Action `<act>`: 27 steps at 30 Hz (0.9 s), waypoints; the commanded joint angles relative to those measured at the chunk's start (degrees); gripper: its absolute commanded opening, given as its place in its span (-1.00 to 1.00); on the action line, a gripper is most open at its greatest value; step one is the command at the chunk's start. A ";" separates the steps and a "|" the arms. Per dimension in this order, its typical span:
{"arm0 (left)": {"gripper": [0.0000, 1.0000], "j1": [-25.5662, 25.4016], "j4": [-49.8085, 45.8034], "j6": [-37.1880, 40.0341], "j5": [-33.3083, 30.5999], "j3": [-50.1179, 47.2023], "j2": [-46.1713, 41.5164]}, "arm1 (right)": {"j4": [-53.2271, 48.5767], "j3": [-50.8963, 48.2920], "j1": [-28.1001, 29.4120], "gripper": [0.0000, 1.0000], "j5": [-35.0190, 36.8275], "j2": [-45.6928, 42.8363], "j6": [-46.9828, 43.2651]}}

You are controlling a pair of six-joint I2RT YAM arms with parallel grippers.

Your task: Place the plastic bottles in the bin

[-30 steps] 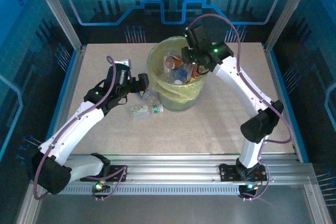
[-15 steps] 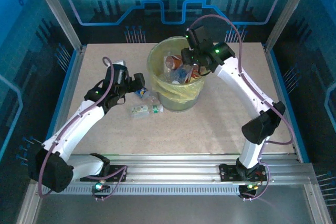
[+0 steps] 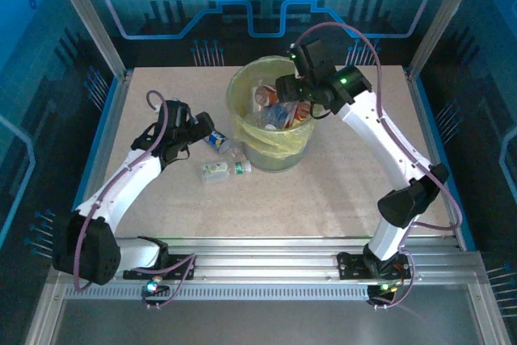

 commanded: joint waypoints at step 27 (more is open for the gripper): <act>0.98 -0.80 2.00 7.81 5.17 -0.80 6.84 | 1.58 -12.03 0.56 0.99 4.22 -13.41 2.13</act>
